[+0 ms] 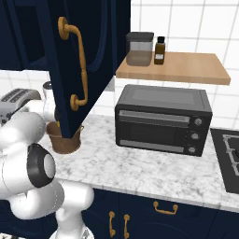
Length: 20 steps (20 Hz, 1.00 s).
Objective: Open the cabinet, pick up the bread from the cabinet and place it in the basket. Then move the basket to the dining counter.
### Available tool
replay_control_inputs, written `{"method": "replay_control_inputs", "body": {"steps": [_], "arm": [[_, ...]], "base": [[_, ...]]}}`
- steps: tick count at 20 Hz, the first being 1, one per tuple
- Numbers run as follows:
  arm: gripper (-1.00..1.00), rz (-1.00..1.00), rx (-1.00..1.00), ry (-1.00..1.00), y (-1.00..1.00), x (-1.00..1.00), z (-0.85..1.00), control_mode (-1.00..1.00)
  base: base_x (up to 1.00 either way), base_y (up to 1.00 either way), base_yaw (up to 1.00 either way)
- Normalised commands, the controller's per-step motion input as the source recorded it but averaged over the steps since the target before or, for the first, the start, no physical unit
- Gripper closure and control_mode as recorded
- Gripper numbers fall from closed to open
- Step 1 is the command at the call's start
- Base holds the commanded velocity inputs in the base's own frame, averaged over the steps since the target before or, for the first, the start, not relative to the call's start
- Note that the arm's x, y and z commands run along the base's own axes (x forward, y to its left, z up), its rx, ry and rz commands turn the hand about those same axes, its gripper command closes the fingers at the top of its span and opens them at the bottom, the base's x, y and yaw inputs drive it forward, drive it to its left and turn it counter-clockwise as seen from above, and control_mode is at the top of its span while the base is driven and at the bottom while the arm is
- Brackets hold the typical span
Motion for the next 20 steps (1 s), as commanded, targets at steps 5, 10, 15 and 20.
{"method": "replay_control_inputs", "body": {"steps": [5, 10, 15, 20], "arm": [[1.0, 0.04, -0.01, 0.0, 0.2, 0.47, -0.53, -1.0], [1.0, 0.03, -0.01, 0.0, 0.15, 0.45, -0.39, -1.0], [1.0, 0.03, 0.0, 0.0, 0.08, 0.28, -0.31, -1.0], [1.0, 0.03, 0.0, 0.0, 0.04, 0.19, -0.28, -1.0]], "base": [[0.0, 0.0, 0.0], [0.0, 0.0, 0.0], [0.0, 0.0, 0.0], [0.0, 0.0, 0.0]]}}
